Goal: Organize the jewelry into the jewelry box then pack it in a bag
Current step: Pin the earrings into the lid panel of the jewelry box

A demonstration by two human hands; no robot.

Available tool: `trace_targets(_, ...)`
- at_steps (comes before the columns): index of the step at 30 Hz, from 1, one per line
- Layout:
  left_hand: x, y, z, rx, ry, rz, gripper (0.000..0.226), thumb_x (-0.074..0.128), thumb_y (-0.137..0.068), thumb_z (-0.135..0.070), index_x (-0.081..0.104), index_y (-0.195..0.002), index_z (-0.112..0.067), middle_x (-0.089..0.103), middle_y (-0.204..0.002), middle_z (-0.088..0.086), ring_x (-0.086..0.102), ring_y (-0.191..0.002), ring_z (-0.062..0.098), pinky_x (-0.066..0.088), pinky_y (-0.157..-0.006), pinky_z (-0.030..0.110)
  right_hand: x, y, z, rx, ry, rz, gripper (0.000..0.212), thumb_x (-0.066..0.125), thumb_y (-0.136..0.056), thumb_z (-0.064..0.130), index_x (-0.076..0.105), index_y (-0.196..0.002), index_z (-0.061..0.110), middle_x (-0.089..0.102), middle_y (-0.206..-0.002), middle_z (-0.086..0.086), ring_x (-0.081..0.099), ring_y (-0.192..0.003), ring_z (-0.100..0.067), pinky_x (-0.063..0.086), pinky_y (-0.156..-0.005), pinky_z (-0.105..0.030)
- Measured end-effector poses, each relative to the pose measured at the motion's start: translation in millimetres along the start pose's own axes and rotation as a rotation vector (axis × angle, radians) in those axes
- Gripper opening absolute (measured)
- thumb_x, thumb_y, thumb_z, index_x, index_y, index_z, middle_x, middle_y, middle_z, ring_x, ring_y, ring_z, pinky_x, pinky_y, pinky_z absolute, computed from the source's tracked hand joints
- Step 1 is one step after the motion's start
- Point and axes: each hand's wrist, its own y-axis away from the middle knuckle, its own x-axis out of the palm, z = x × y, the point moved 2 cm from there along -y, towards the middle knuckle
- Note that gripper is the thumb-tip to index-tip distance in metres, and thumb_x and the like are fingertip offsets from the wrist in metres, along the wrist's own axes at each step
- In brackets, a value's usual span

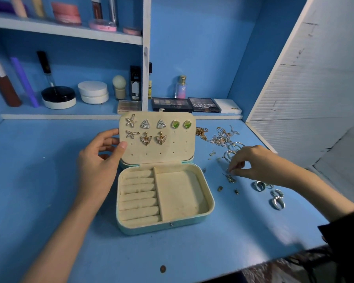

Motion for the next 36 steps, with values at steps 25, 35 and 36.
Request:
trace_targets(25, 0, 3, -10, 0.02, 0.005, -0.005, 0.035, 0.066, -0.085, -0.008, 0.059, -0.091, -0.042, 0.063, -0.082, -0.018, 0.057, -0.073, -0.008, 0.043, -0.066, 0.006, -1, -26, 61, -0.035, -0.713, -0.17, 0.021, 0.069, -0.081, 0.002, 0.072, -0.085, 0.023, 0.074, -0.087, 0.007, 0.068, -0.081, -0.013, 0.053, -0.075, -0.018)
trace_targets(35, -1, 4, -10, 0.012, 0.013, -0.003, 0.033, 0.066, -0.086, -0.009, 0.06, -0.091, -0.041, 0.065, -0.082, -0.015, 0.058, -0.074, -0.005, 0.044, -0.068, 0.008, 6, -51, 82, -0.052, -0.683, -0.305, 0.009, 0.066, -0.085, 0.01, 0.075, -0.089, 0.01, 0.068, -0.064, 0.01, 0.053, -0.053, 0.002, 0.041, -0.058, -0.007)
trace_targets(36, 0, 4, -10, 0.011, 0.014, -0.003, 0.033, 0.066, -0.085, -0.009, 0.06, -0.091, -0.041, 0.065, -0.081, -0.014, 0.058, -0.074, -0.005, 0.044, -0.068, 0.008, 5, -52, 84, -0.049, -0.654, -0.321, 0.009, 0.066, -0.085, 0.011, 0.075, -0.087, 0.012, 0.068, -0.066, 0.006, 0.053, -0.053, 0.003, 0.039, -0.057, -0.006)
